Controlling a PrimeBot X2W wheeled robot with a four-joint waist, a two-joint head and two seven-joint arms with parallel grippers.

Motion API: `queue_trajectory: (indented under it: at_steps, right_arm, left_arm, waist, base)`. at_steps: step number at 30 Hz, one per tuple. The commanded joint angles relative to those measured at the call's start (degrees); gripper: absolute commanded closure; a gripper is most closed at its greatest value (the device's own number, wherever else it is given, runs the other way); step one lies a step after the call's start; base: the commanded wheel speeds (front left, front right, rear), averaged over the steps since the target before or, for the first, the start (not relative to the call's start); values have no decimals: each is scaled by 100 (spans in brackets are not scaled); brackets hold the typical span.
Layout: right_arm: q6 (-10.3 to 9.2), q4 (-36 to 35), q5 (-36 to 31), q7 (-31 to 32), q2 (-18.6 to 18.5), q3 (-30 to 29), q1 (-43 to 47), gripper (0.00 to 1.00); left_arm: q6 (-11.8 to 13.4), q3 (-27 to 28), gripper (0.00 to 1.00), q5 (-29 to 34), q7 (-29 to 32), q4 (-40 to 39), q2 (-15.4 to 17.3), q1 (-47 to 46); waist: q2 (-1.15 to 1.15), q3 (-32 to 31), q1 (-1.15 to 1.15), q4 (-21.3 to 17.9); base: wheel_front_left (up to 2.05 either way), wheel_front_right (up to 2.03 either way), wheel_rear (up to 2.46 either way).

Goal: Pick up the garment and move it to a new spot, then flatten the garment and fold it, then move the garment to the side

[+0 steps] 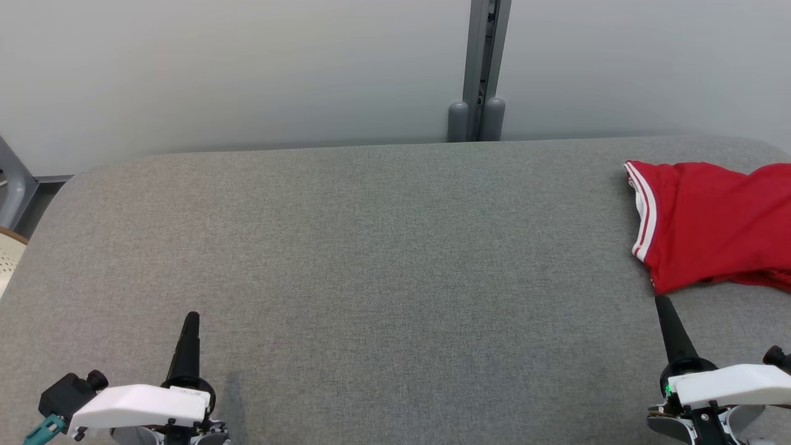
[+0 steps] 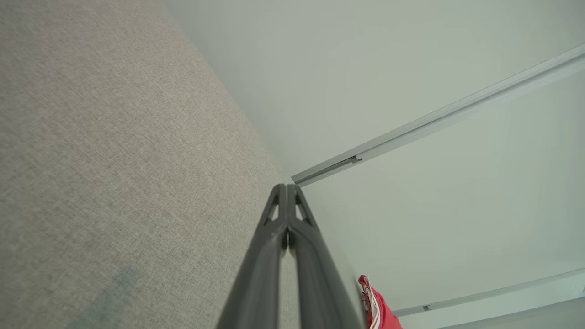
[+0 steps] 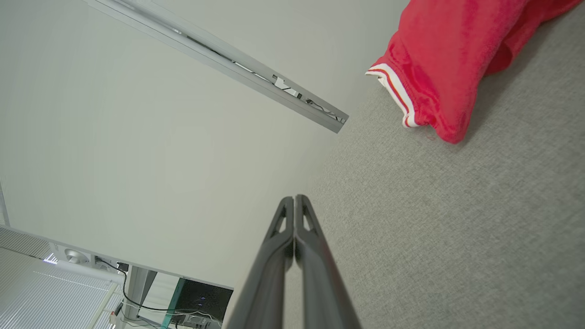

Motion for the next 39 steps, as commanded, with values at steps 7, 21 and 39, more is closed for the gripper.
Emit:
queue_trajectory:
  at_steps: [7,21,39]
  right_arm:
    - [2,-90,450,114,-51,-91,-125,100]
    - [2,-104,1128,276,-54,-200,-136,100]
    - [2,-116,1888,475,-55,-323,-163,100]
  left_arm:
    - [-118,132,100,-404,112,-38,11,-196]
    - [-255,299,100,-1061,308,-25,-13,-280]
    - [-413,486,100,-1781,531,-8,-44,-375]
  waist:
    - [0,-5,0,-11]
    - [0,-16,0,-34]
    - [0,-30,0,-64]
  base:
    - [0,0,0]
    - [0,0,0]
    - [0,0,0]
